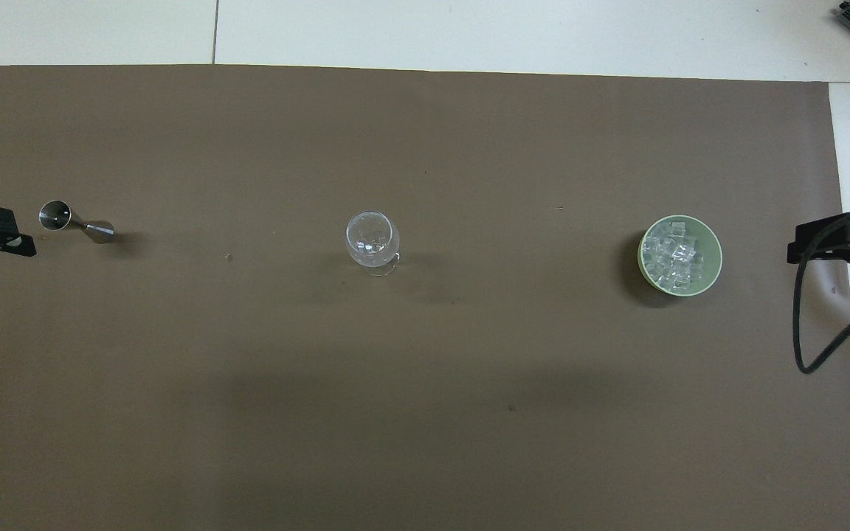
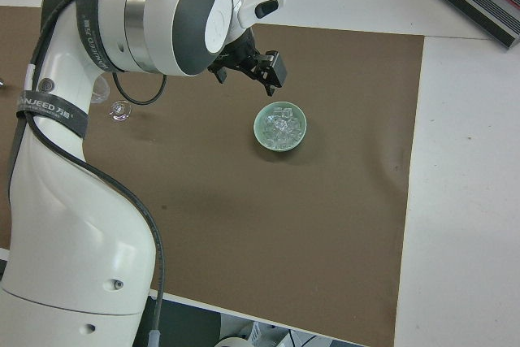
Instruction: Pour wine and add ice with both arms
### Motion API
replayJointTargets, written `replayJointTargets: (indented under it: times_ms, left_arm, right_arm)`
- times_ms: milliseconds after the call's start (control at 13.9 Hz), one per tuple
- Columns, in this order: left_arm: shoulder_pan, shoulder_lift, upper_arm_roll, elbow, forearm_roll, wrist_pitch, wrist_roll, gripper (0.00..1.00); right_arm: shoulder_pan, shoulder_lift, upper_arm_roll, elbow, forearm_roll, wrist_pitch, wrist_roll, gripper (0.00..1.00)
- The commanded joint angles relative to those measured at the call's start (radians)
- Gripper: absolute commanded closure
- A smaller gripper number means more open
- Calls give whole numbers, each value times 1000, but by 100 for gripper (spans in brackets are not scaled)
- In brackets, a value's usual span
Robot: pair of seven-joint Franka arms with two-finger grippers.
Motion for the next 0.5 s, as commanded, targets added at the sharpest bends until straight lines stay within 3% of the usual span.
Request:
replayJointTargets:
  times_ms: [0, 431]
  left_arm:
    - [48, -63, -7, -106, -71, 108, -131, 0]
    - [125, -81, -7, -187, -244, 251, -485, 0]
  right_arm:
    - [-10, -23, 5, -22, 23, -10, -16, 0]
    - [-10, -23, 5, -22, 23, -10, -16, 0]
